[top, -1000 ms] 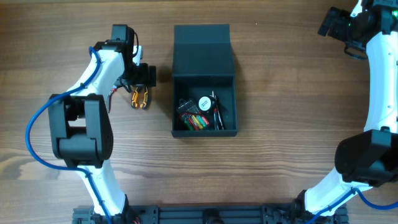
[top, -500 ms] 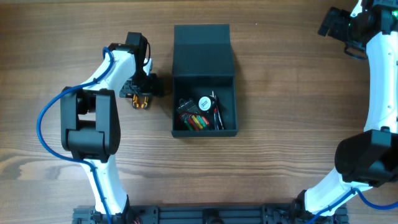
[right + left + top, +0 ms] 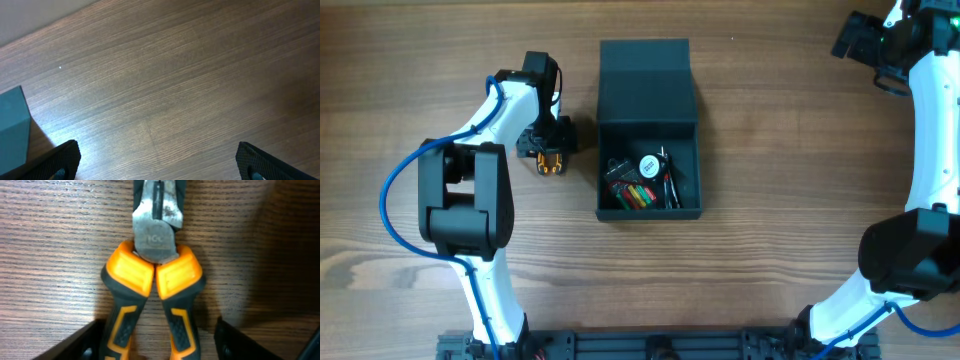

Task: Pack container
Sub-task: 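Lower the left gripper onto the orange-black pliers and close it, then carry the pliers into the box with the left gripper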

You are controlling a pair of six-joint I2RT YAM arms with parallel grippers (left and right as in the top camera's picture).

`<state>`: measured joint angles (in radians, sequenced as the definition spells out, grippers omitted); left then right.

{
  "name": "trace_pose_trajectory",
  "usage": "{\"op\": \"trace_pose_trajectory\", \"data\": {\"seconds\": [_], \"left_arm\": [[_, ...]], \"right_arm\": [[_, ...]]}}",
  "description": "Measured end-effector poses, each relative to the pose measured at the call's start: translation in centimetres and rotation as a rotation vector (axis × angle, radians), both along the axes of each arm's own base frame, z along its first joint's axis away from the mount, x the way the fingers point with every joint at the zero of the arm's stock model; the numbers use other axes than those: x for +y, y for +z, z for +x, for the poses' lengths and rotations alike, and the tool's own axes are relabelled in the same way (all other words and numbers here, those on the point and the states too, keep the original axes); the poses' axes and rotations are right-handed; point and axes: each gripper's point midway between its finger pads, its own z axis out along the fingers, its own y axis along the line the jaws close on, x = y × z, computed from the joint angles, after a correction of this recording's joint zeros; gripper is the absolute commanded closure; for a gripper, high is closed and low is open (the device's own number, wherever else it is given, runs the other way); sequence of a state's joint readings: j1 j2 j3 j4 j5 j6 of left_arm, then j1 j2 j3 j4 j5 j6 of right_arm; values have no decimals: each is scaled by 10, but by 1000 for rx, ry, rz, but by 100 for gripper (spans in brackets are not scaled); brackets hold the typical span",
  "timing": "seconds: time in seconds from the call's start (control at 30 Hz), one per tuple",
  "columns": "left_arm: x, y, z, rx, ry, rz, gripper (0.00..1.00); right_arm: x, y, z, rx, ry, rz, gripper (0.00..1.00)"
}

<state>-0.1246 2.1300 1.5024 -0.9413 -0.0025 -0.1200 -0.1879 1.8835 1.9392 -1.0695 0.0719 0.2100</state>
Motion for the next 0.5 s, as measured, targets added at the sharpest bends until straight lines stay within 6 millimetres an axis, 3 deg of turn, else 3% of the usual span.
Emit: {"op": "trace_pose_trajectory", "data": {"seconds": [0.27, 0.5], "left_arm": [[1, 0, 0, 0, 6, 3, 34], [1, 0, 1, -5, 40, 7, 52]], "right_arm": [[0, 0, 0, 0, 0, 0, 0], [0, 0, 0, 0, 0, 0, 0]]}}
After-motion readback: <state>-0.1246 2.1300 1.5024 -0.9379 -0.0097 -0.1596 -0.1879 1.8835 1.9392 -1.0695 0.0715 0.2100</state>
